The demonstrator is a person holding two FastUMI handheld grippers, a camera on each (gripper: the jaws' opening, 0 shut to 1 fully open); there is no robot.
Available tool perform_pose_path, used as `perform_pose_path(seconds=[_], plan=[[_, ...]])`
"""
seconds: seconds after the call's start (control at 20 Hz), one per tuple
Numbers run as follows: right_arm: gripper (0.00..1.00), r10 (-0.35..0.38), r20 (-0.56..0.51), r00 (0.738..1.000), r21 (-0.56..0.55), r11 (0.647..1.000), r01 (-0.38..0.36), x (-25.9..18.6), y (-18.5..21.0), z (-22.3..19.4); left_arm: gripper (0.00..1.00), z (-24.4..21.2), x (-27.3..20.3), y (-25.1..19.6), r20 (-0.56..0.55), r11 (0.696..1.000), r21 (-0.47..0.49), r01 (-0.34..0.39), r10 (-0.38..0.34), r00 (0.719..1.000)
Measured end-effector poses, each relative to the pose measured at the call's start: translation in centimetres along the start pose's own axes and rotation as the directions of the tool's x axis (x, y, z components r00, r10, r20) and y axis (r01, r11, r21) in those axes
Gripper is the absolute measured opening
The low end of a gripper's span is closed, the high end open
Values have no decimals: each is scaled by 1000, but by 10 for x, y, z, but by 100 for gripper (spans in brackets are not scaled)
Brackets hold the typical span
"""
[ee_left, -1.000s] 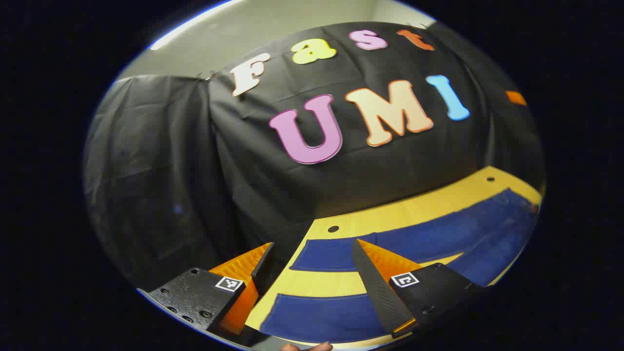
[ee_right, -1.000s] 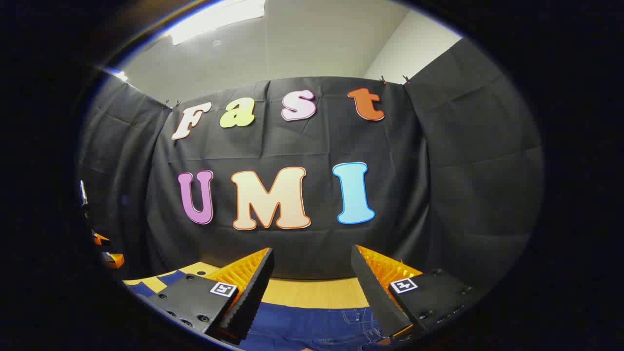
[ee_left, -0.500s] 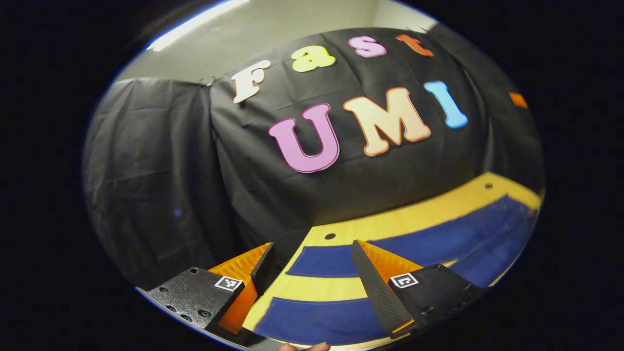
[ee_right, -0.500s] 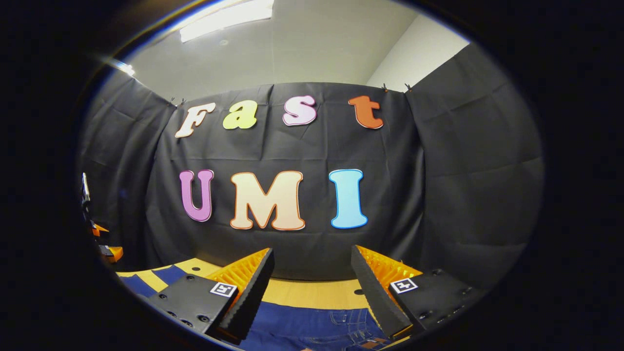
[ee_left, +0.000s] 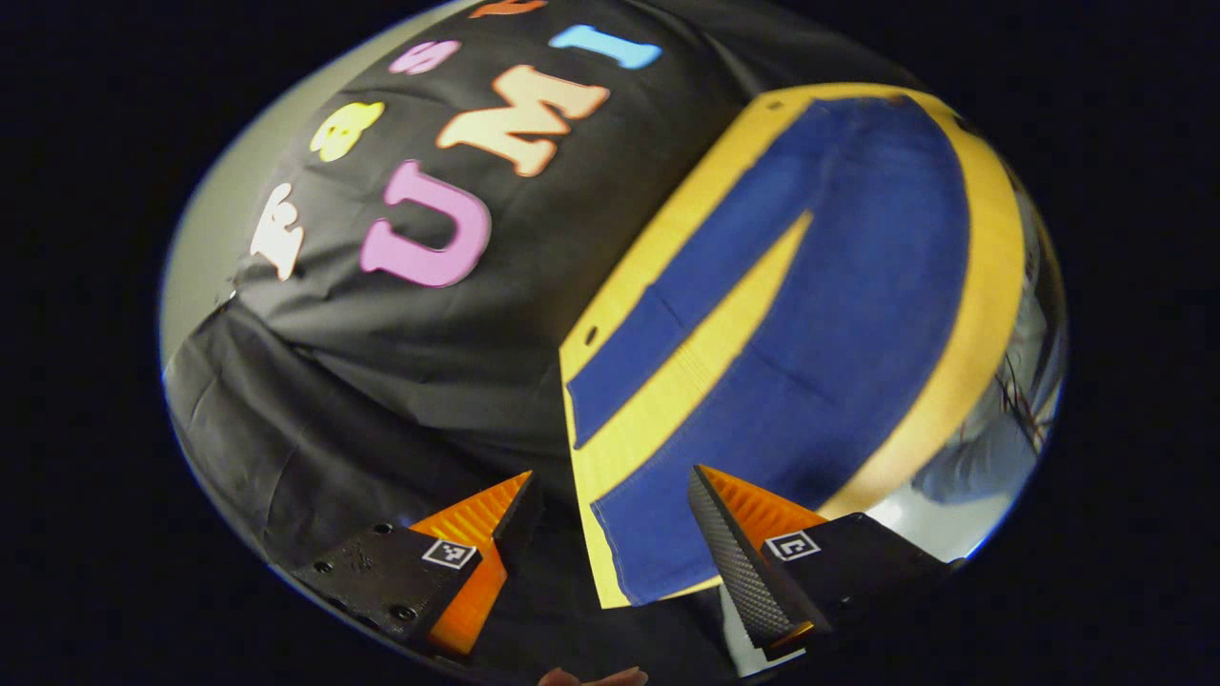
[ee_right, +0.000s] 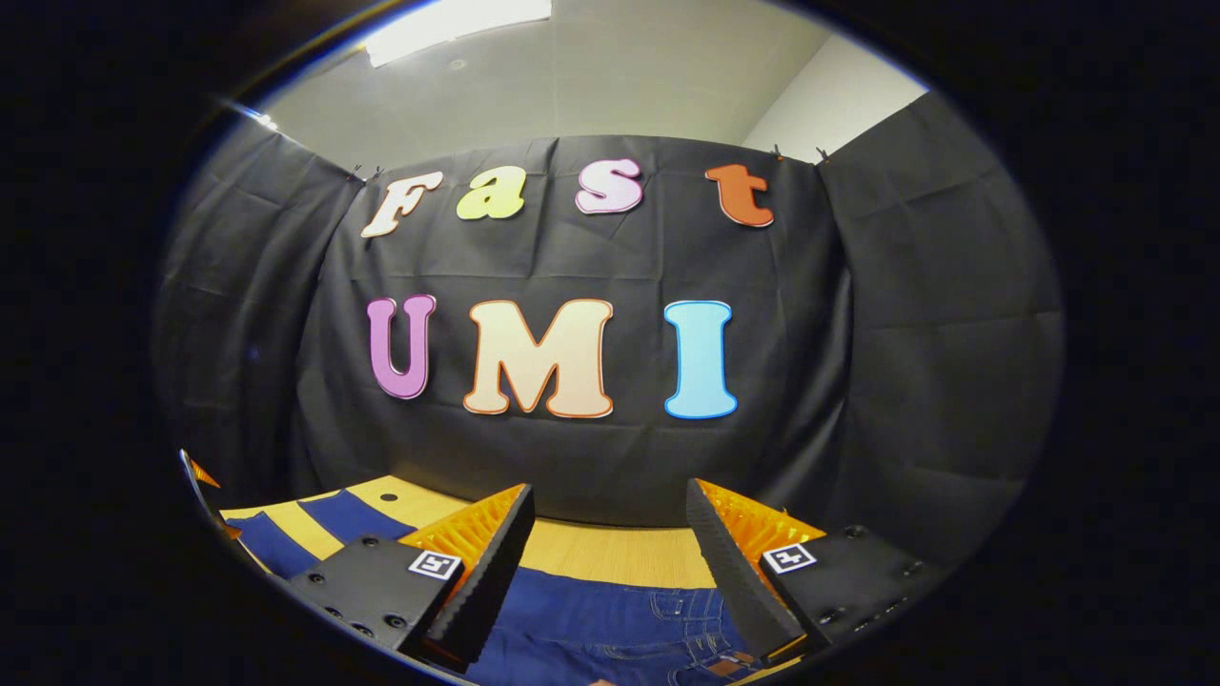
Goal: Grasp the waist and the cuffs of the jeans and fold them to make the two legs overlap; first hold the waist and fold one-third of the jeans toward the cuffs, then hold the cuffs and fold the remaining one-third in the same direction to finish folding.
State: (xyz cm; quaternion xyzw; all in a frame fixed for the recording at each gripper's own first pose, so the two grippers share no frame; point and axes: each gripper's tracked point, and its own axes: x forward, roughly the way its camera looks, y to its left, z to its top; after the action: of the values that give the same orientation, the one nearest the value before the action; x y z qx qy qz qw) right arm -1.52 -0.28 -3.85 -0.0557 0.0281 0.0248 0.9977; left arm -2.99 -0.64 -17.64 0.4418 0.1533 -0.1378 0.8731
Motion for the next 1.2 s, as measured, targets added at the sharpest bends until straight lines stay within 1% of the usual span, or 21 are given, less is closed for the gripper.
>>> perform_pose_path(seconds=[0.05,0.15,0.25,0.35,0.45,0.55,0.7,0.75,0.8,0.85,0.95,1.0,1.05,1.15,1.2], plan=[[99,5,-5,1000,-13,1000,-5,-1,2,-3,94,-13,3,-15,-25,998,46,31,-30,999],[99,13,-17,1000,-35,999,-14,0,4,-10,94,-39,8,-38,-72,991,116,73,-65,995],[99,12,-28,1000,-47,999,-13,1,2,-17,94,-55,15,-54,-95,977,189,100,-83,992],[99,8,-44,999,-42,999,-10,1,-1,-24,95,-62,22,-71,-114,961,238,140,-115,987],[99,-5,-53,999,-29,1000,4,2,-8,-27,94,-64,29,-78,-119,945,286,157,-127,985],[99,-19,-59,998,-14,1000,18,4,-14,-30,94,-65,36,-80,-124,931,331,153,-117,985],[99,-39,-77,996,-2,999,39,7,-24,-35,95,-77,48,-95,-151,913,356,201,-155,976],[99,-47,-78,996,-3,999,47,7,-28,-35,86,-77,50,-94,-145,906,375,197,-153,978],[96,-56,-77,995,-5,998,56,8,-31,-35,86,-74,53,-93,-142,903,384,192,-148,979],[99,-62,-80,995,-5,998,62,9,-34,-38,82,-73,57,-91,-143,906,379,188,-143,979],[98,-68,-98,993,6,998,69,12,-35,-44,80,-71,69,-87,-149,916,356,187,-142,979],[99,-68,-106,992,14,997,70,13,-35,-47,79,-68,75,-86,-144,917,353,185,-142,979],[99,-69,-110,992,21,997,71,14,-35,-49,82,-66,81,-84,-144,916,357,185,-142,979],[99,-73,-116,990,17,997,76,17,-36,-53,74,-66,89,-86,-154,913,355,202,-156,976],[99,-76,-121,990,6,997,77,18,-37,-55,70,-69,90,-91,-173,911,343,230,-179,968]])
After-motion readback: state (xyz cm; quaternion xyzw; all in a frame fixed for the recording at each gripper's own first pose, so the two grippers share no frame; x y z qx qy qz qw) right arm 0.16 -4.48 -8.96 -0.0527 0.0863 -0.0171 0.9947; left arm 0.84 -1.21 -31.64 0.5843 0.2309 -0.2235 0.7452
